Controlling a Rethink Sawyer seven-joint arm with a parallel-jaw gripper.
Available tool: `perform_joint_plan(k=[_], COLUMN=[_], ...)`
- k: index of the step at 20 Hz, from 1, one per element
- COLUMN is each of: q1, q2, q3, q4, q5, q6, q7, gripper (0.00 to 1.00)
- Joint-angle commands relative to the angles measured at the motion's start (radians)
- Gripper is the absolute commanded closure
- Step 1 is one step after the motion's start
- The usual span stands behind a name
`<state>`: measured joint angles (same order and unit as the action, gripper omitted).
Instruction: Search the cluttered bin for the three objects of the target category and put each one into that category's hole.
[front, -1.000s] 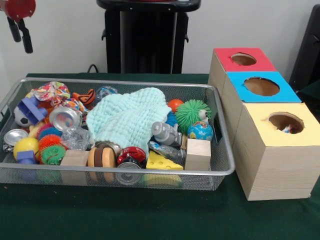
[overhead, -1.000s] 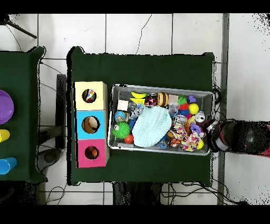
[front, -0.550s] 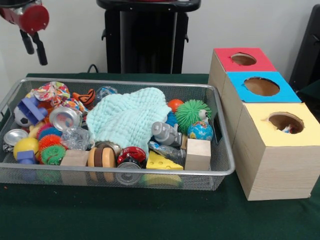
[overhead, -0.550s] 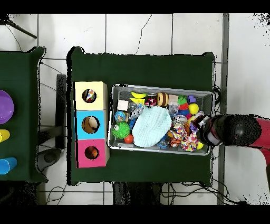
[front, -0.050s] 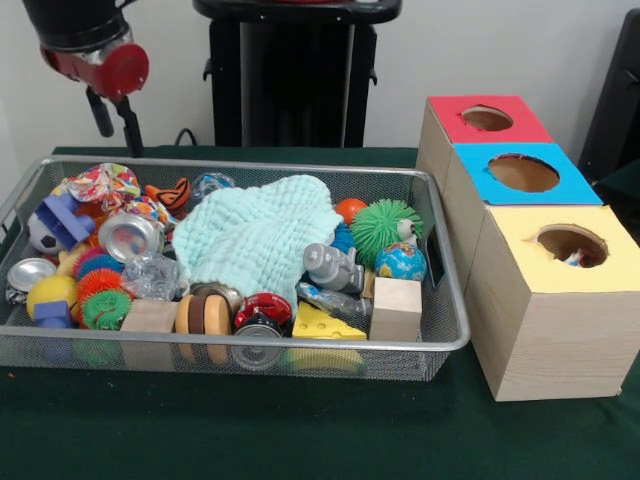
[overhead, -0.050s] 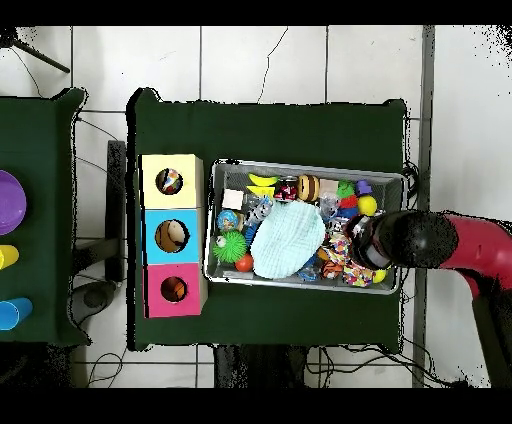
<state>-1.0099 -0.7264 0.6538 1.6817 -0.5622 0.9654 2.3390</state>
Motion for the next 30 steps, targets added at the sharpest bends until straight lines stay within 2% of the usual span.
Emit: perform_joint_plan(k=[1,13,21,26,28,30], q1=[0.045,0.013,-0.027,-0.051,-0.049,-0.028], q2=[0.067,0.096,0.028,-0.089,-0.094,-0.068], q3=[-0.087,-0.109,-0.099,-0.086,-0.089,-0.097], q4=[0.04,0.023,0.056,0.136,0.139,0.121], q5=[-0.027,-0.026,0.001,0.047,0.039,0.02], q6=[-0.131,-0.176,-0.114,-0.054,-0.061,-0.089], q7=[0.019,-0.074,-0.124,-0.133,-0.128,-0.1], gripper=[0.0,0.0,0.0,0.0,0.0,0.0])
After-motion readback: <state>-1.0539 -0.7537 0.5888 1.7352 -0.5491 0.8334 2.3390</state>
